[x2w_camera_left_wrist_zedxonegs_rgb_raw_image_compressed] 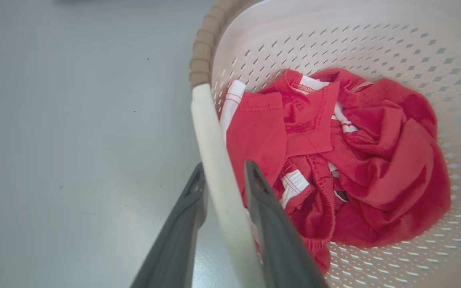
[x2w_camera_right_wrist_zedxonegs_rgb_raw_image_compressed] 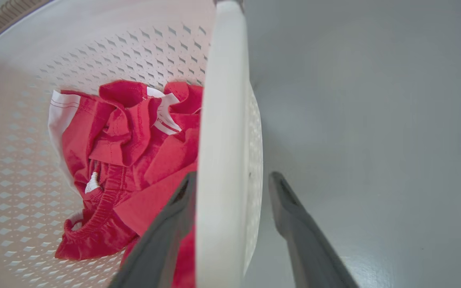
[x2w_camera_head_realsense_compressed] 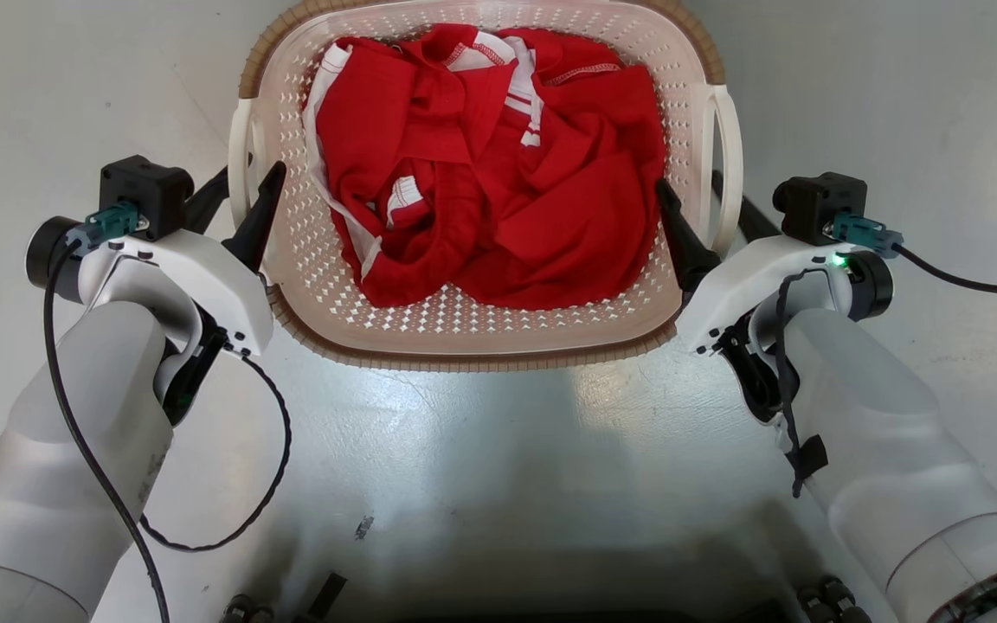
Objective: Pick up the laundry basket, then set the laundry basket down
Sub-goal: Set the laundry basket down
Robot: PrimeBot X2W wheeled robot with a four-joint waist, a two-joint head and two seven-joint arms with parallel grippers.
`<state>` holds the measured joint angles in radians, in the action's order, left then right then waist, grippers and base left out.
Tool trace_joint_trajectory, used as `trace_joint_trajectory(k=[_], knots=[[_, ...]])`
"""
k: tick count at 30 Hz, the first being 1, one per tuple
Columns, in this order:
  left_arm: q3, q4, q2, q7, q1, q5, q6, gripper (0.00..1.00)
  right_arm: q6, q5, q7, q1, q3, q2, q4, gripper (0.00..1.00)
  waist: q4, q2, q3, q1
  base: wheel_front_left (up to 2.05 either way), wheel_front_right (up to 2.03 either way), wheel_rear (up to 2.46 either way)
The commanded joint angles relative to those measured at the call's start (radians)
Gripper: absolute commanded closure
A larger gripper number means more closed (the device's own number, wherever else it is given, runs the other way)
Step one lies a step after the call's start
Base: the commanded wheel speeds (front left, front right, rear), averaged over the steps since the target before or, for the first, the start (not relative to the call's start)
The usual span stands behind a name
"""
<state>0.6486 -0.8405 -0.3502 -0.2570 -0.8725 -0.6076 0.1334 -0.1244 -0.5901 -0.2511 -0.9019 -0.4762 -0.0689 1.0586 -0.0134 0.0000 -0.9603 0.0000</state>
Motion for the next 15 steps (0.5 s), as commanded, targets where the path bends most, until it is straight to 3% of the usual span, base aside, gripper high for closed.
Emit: trace_joint_trajectory(k=[1,9,12,14,15], knots=[[-0.029,0.007,-0.054,-0.005,-0.002,-0.004,-0.003,0.54,-0.006,0.005,-0.011,0.062,-0.01,0.019,-0.012,0.0,0.0,0.0,-0.001,0.0,0.0,0.0,0.0],[-0.019,0.025,-0.045,-0.005,0.002,-0.016,-0.003,0.5,-0.006,0.003,-0.011,0.061,-0.01,0.019,-0.014,0.0,-0.005,0.0,-0.005,0.0,0.0,0.0,0.0],[-0.016,0.03,-0.044,-0.005,0.005,-0.024,-0.003,0.27,-0.006,0.0,-0.011,0.062,-0.014,0.019,-0.017,0.0,-0.005,0.0,-0.003,0.0,0.0,0.0,0.0],[-0.015,0.036,-0.043,-0.005,0.007,-0.03,-0.003,0.05,-0.006,-0.003,-0.011,0.063,-0.018,0.019,-0.02,0.0,-0.005,0.0,-0.002,0.0,0.0,0.0,0.0],[-0.016,0.039,-0.043,-0.005,0.008,-0.033,-0.003,0.0,-0.006,-0.004,-0.011,0.063,-0.019,0.019,-0.02,0.0,-0.005,0.0,-0.001,0.0,0.0,0.0,0.0]])
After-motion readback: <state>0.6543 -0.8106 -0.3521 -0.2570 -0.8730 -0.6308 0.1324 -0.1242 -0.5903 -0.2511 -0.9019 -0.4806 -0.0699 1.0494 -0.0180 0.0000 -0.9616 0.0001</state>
